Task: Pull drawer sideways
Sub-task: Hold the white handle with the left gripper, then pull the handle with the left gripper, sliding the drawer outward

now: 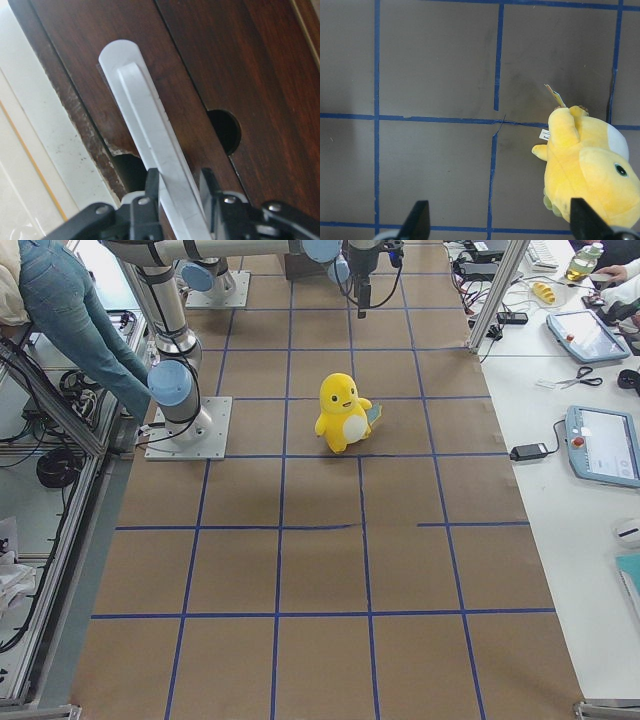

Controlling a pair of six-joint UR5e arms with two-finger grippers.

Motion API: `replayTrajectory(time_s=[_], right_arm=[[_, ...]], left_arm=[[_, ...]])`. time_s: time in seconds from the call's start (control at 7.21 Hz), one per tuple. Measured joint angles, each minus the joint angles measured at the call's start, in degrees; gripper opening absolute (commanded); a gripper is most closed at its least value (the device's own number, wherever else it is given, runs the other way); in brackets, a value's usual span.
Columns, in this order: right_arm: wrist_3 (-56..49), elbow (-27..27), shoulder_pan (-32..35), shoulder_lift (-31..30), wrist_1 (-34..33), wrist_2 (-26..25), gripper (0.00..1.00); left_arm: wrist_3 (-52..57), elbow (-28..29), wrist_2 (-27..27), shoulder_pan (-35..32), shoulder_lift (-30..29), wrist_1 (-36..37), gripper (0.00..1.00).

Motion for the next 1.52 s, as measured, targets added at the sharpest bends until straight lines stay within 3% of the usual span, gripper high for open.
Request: replayTrajectory(time_s=[1.52], right_arm=[[0.0,0.0,0.0,0.0,0.0,0.0,1.0]], left_arm=[[1.0,0.9,0.0,-2.0,0.1,-0.4,0.15]])
